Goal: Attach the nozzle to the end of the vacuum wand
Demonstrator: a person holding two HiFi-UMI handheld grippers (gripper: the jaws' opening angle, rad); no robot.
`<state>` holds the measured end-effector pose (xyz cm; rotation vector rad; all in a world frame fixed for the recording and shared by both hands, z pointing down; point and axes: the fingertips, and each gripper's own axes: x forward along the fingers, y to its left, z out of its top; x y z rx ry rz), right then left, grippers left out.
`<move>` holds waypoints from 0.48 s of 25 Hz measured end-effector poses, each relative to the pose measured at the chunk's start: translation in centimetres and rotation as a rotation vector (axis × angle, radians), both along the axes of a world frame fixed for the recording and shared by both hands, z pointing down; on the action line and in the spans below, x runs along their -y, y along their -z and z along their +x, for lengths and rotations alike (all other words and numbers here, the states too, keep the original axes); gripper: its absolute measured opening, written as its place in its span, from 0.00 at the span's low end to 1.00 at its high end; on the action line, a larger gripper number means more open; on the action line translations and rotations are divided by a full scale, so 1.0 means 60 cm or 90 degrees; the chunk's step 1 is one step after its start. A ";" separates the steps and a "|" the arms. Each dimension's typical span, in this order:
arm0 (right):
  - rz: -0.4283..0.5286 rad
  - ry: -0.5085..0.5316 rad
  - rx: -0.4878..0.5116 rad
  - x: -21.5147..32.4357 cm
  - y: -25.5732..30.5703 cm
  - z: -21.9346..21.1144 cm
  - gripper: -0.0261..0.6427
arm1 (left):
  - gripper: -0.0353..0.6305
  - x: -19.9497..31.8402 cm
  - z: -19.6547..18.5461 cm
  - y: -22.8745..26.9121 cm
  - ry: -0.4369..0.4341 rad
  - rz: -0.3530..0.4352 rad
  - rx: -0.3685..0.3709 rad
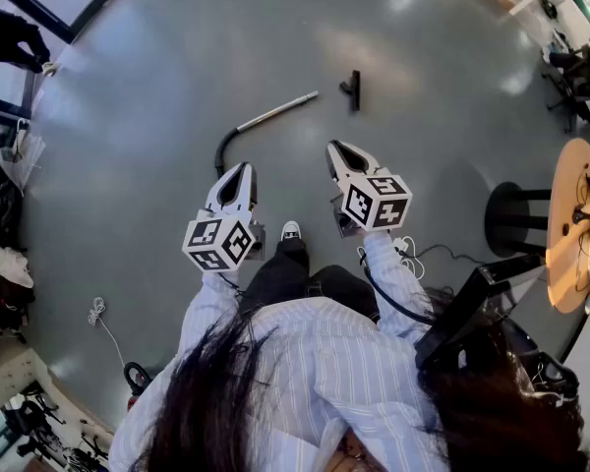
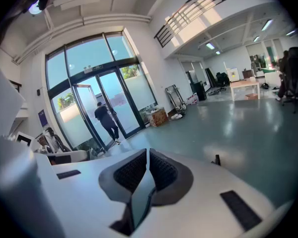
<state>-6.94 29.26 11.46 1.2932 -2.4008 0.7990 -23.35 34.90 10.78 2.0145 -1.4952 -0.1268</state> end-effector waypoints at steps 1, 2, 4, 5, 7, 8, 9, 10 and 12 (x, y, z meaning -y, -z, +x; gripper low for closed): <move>0.019 0.010 0.008 0.015 0.014 -0.001 0.07 | 0.06 0.019 0.015 0.008 -0.009 0.015 0.009; 0.036 0.019 0.016 0.028 0.027 -0.001 0.07 | 0.06 0.037 0.031 0.016 -0.017 0.029 0.017; 0.059 0.027 0.031 0.041 0.047 0.010 0.07 | 0.06 0.066 0.067 0.034 -0.029 0.055 0.023; 0.065 0.024 0.036 0.040 0.053 0.022 0.07 | 0.06 0.077 0.089 0.042 -0.036 0.064 0.017; 0.067 0.009 0.037 0.028 0.058 0.053 0.07 | 0.06 0.085 0.137 0.055 -0.056 0.074 -0.005; 0.067 0.006 0.035 0.021 0.059 0.069 0.07 | 0.06 0.085 0.162 0.058 -0.064 0.077 -0.014; 0.068 0.010 0.034 0.017 0.059 0.085 0.07 | 0.06 0.083 0.188 0.059 -0.071 0.079 -0.016; 0.068 0.018 0.034 0.014 0.056 0.100 0.07 | 0.06 0.081 0.213 0.058 -0.073 0.080 -0.012; 0.064 0.031 0.034 0.010 0.049 0.133 0.07 | 0.06 0.078 0.259 0.054 -0.070 0.078 -0.002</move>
